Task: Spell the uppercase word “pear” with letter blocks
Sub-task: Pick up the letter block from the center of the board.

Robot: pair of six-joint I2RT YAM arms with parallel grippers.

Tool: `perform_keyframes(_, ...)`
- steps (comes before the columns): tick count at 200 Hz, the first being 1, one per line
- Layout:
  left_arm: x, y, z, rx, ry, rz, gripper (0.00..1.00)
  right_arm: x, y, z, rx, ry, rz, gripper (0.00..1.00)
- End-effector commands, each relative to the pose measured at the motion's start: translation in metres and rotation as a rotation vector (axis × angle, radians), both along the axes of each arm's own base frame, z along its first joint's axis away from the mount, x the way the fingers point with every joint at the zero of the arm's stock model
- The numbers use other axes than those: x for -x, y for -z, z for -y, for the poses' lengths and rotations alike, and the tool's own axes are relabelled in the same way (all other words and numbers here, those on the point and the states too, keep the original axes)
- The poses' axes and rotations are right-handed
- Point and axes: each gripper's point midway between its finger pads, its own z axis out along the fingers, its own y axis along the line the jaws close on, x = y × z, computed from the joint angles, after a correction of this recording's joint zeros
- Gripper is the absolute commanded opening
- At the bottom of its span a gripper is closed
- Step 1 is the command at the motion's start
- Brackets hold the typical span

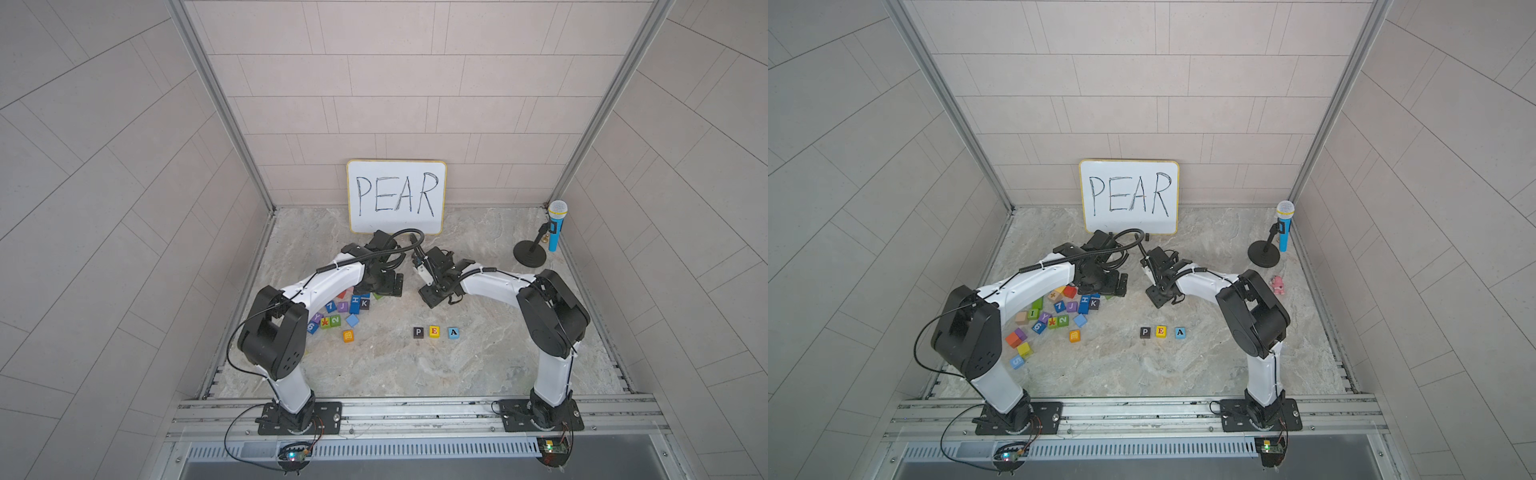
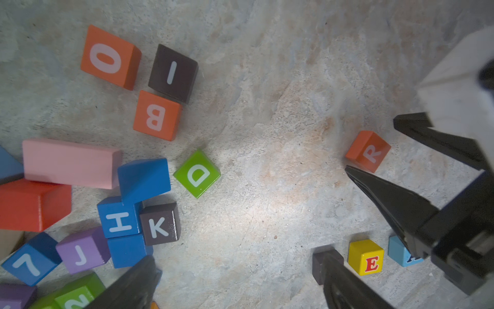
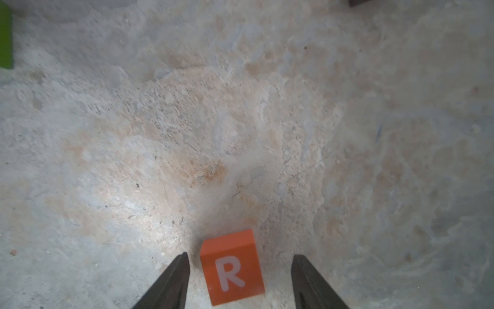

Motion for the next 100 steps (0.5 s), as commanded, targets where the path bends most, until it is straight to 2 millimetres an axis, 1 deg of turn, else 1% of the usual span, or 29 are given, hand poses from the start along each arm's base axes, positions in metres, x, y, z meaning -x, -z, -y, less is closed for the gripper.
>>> perform_keyframes(1, 0.0038, -0.0064, -0.0018, 0.009, 0.005, 0.011, 1.0, -0.0038, 0.0044, 0.0044, 0.024, 0.003, -0.013, 0.54)
perform_keyframes(30, 0.0032, -0.0072, -0.0017, 0.011, 0.005, 0.013, 1.0, -0.0016, 0.0063, -0.0002, -0.009, 0.001, -0.035, 0.47)
perform_keyframes(53, 0.0022, -0.0066, -0.0008, 0.011, 0.005, 0.013, 1.0, 0.0018, 0.0072, -0.0024, -0.028, -0.001, -0.047, 0.43)
perform_keyframes(75, 0.0009, -0.0073, -0.0006, 0.01, 0.006, 0.018, 1.0, 0.0043, 0.0097, -0.0006, -0.024, 0.003, -0.053, 0.42)
perform_keyframes(100, 0.0004, -0.0083, -0.0005, 0.013, 0.004, 0.02, 1.0, 0.0048, 0.0072, 0.0002, -0.03, 0.013, -0.051, 0.41)
